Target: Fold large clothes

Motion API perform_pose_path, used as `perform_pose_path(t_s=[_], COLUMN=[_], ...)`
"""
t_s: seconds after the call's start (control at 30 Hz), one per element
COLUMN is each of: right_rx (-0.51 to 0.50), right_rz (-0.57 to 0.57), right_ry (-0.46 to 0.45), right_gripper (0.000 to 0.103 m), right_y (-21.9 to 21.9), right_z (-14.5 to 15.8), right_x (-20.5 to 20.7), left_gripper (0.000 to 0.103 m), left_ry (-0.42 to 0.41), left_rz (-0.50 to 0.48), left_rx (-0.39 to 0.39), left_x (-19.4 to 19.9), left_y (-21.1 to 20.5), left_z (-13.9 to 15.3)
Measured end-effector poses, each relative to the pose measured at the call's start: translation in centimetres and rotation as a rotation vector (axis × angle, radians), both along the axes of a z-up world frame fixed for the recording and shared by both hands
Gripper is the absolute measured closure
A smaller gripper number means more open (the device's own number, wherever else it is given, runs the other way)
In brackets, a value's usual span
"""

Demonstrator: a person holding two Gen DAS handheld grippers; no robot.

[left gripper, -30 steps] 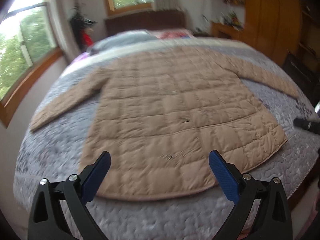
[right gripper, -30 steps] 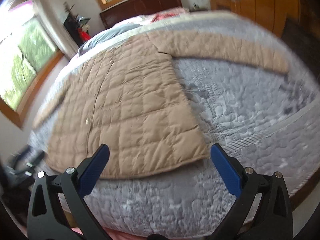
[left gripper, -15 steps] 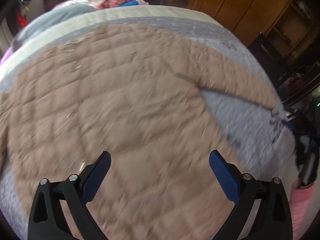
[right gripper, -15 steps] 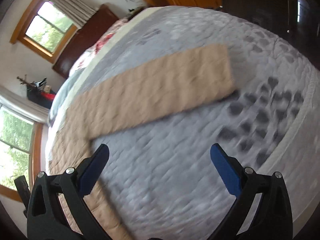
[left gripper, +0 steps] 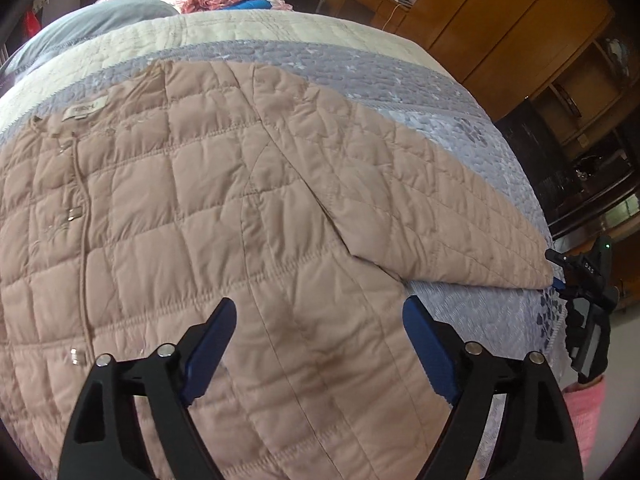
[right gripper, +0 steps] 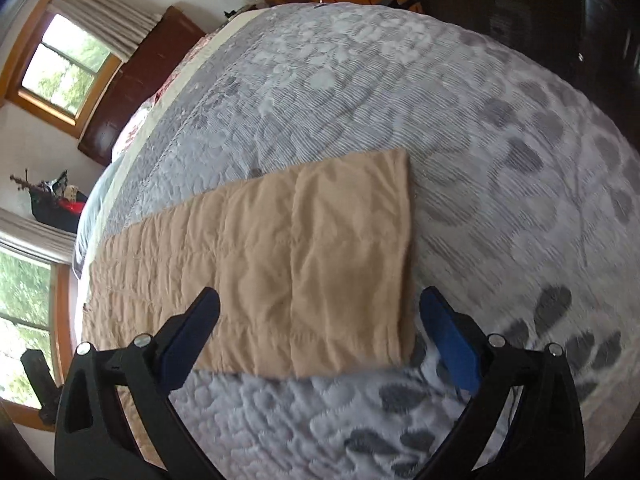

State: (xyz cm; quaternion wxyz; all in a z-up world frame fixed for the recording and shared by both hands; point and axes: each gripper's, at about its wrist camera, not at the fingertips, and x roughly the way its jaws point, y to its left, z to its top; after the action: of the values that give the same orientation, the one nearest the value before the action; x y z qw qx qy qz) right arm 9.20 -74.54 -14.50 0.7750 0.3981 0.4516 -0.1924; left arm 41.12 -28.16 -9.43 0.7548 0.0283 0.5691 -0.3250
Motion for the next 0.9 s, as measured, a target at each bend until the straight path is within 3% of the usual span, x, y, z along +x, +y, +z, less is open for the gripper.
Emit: perform_pose_path(t_s=[0.03, 0.1, 0.17, 0.2, 0.23, 0.27, 0.3, 0.37, 0.53, 0.63, 0.7, 0.8, 0.9], right_rx=[-0.032, -0.07, -0.083, -0.083, -0.067, -0.039, -0.029, -0.051, -0.031, -0.063, -0.078, -0.095, -0.141], right_rz=[0.002, 0.004, 0.013, 0.022, 0.034, 0.044, 0.048, 0.047, -0.011, -0.027, -0.013, 0.087, 0.195], right_ry=[0.006, 0.032, 0.044, 0.042, 0.031, 0.007, -0.015, -0.047, 0.043, 0.049, 0.006, -0.134, -0.18], right_gripper=[0.009, 0.029, 0.034, 0.048, 0.055, 0.072, 0.082, 0.089, 0.091, 0.094, 0.095, 0.095, 0.095], right_y=[0.0, 0.0, 0.2, 0.3, 0.4, 0.4, 0.5, 0.7, 0.2, 0.9, 2.0, 5.7, 9.7], right_z=[-0.1, -0.2, -0.1, 0.1, 0.2, 0.4, 0.7, 1.4, -0.6, 0.6, 2.4, 7.0, 9.8], right_x=[0.5, 1.2, 1.7, 1.9, 2.1, 2.1, 2.0, 1.8, 1.6, 1.8, 2.2, 3.7, 6.6], left_gripper=[0.022, 0.025, 0.028, 0.028, 0.029, 0.032, 0.033, 0.035, 0.037, 0.039, 0.039, 0.039, 0.039], left_ry=[0.006, 0.017, 0.033, 0.036, 0.035, 0.032, 0.03, 0.037, 0.036, 0.041, 0.031, 0.004, -0.004], left_rz=[0.001, 0.008, 0.014, 0.011, 0.008, 0.005, 0.005, 0.009, 0.026, 0.034, 0.035, 0.044, 0.064], left_rx=[-0.001, -0.007, -0.018, -0.023, -0.025, -0.026, -0.026, -0.037, -0.045, -0.051, -0.054, -0.056, -0.062], left_x=[0.3, 0.7, 0.9, 0.9, 0.9, 0.9, 0.9, 0.8, 1.0, 1.0, 1.0, 1.0, 1.2], left_y=[0.0, 0.2, 0.3, 0.4, 0.5, 0.7, 0.9, 1.4, 2.7, 3.6, 4.4, 5.5, 6.6], left_z=[-0.3, -0.8, -1.2, -1.4, -1.5, -1.6, -1.6, -1.7, -2.1, -2.1, -1.7, -1.0, -0.6])
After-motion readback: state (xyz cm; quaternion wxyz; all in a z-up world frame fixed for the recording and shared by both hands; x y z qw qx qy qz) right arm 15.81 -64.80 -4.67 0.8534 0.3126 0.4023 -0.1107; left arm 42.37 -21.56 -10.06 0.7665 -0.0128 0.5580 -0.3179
